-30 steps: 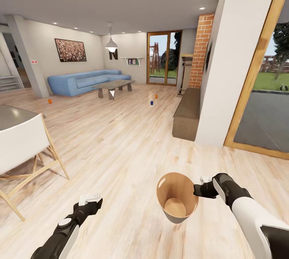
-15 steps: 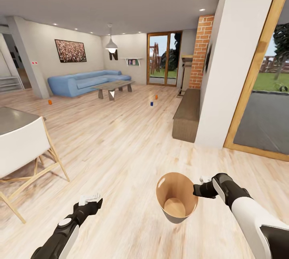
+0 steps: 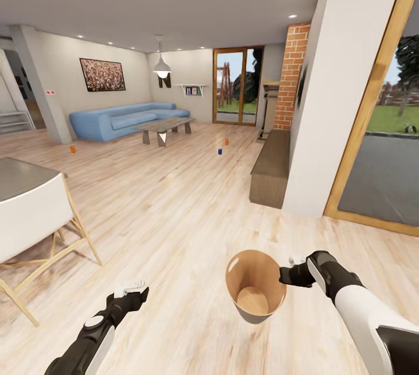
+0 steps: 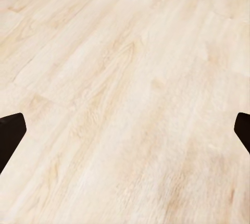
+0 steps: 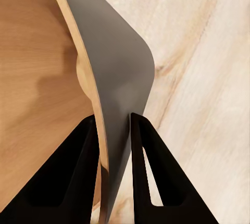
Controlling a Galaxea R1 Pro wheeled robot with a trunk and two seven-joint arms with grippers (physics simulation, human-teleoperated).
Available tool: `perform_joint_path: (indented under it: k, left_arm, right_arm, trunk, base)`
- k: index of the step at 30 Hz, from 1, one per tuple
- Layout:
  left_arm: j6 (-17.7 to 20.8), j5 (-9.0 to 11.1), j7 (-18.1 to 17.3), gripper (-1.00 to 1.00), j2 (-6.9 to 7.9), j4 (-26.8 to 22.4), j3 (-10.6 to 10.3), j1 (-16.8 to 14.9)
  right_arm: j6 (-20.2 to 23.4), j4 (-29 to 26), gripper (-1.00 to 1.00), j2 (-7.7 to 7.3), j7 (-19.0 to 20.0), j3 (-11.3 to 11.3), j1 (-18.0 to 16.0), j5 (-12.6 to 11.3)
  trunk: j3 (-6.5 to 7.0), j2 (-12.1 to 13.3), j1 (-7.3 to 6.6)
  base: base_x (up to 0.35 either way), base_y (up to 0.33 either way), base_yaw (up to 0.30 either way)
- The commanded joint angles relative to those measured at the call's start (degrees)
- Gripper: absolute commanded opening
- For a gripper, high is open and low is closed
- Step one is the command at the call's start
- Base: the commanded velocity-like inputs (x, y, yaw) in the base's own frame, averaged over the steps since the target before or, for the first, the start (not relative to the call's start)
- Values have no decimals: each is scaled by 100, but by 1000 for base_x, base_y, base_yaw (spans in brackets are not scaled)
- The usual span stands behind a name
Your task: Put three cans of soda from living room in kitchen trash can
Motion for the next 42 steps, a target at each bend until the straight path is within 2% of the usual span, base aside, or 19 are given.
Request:
perform_joint_path:
  k: [1,42]
  left_arm:
    - [-1,0,0,100,0,1,0,0]
    - [-12,0,0,100,0,1,8,0]
  right_arm:
    - [23,-1,-100,10,30,-25,-1,-133]
    - [14,4,-100,33,37,-25,-2,-133]
  trunk:
    - [19,41,-23]
    - [755,1686,-923]
  base:
    - [0,0,0]
    - [0,0,0]
